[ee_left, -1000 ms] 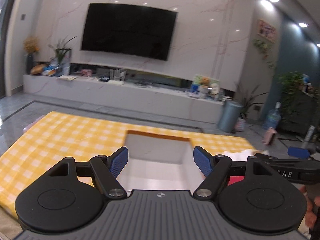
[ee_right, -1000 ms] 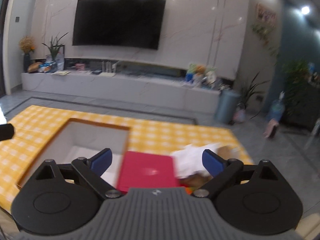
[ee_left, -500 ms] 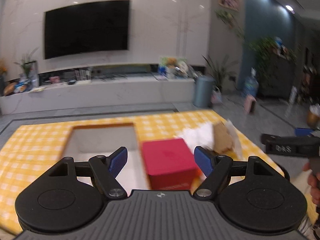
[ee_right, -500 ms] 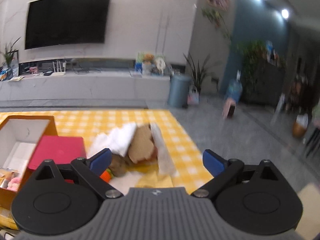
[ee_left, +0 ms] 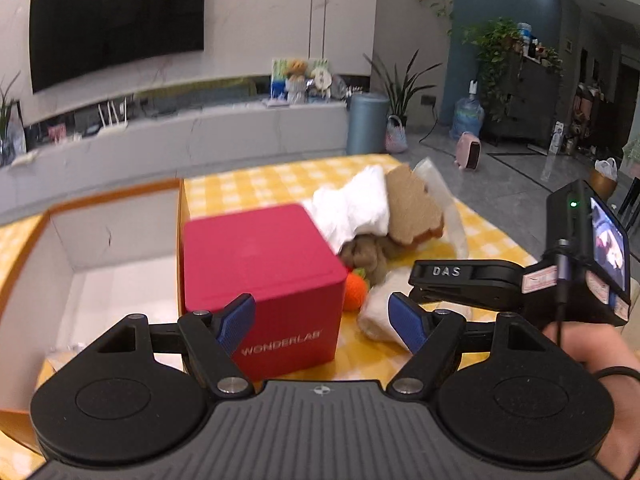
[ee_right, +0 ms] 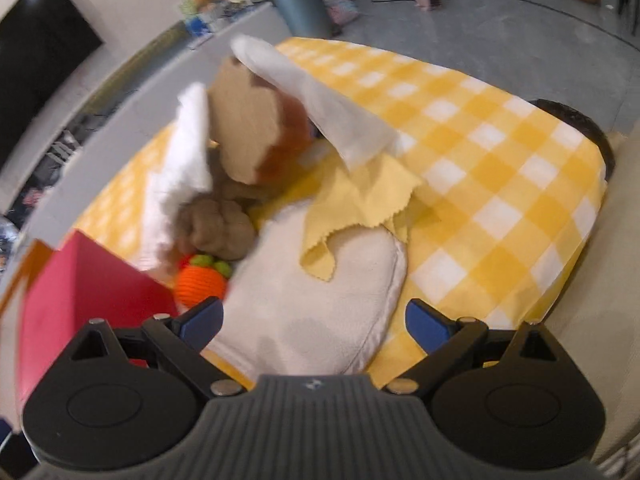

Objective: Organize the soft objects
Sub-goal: 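Grasp the white round pad with the right tool, then lift the white pad with the right tool while the left tool grasps the yellow cloth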

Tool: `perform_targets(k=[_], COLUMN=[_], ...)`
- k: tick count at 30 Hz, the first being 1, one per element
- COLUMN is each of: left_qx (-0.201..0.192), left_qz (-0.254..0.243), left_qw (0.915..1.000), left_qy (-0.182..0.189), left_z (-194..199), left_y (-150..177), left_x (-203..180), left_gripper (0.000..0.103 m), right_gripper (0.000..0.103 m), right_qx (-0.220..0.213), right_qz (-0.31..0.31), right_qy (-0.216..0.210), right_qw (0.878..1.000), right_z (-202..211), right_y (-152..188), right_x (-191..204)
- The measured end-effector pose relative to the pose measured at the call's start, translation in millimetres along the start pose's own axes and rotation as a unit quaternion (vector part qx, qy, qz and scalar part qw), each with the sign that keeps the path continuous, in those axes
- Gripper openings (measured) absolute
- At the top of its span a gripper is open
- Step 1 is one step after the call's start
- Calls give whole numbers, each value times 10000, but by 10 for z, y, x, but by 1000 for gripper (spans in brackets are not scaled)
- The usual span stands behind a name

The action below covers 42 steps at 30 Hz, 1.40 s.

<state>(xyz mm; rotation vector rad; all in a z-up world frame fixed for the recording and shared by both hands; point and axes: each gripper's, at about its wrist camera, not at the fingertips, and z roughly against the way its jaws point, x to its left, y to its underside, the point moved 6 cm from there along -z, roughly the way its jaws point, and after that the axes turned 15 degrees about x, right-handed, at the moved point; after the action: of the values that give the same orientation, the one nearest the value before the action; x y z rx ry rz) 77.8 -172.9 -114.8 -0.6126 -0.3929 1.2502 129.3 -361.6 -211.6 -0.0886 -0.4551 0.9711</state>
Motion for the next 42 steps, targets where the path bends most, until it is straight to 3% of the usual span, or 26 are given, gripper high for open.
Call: perform_targets(k=[7,13,17,23,27,32,34,35,38,42], left_qx=[219,290,270,202,128,-5,-7,52,190,209], left_qz=[165,412,601,622,671,564,559,566,593,472], left_qw=[9986,9970,9962,9967,9972,9983,9984,9983,9981,9986], left_qy=[445,592,562,476,317,144,121,98,-8,-151], left_z=[59,99,139,209,247,313,300,269,182,154], left_y=[99,120,107,75,79,78,72,78,119,146], left_x=[115,269,362,393,433,424,428,427,434,421], left_gripper=[89,89,89,89,89,89,89,89,89,89], right_gripper=[101,101,101,99,89,60,24,19,18,18], right_qx=[17,-553,-528,-328,-197,-59,-99,-63,261,170], right_qz=[-224,568,1109,1532,1822,2107,2418,2438,2150,2164], right_qy=[-169,845,1470,1543,1407,1324,1310,1286,518,-246], right_qw=[9996,9933,9815,9755,9729,9685,9614,9612,9749,9759], right_z=[-286,-516,-597,-528,-495,-372,-294,-256,-142,127], right_y=[-20,-21,48,135,162,205,250,237,190,214], right_x=[160,458,499,409,383,302,261,208,66,154])
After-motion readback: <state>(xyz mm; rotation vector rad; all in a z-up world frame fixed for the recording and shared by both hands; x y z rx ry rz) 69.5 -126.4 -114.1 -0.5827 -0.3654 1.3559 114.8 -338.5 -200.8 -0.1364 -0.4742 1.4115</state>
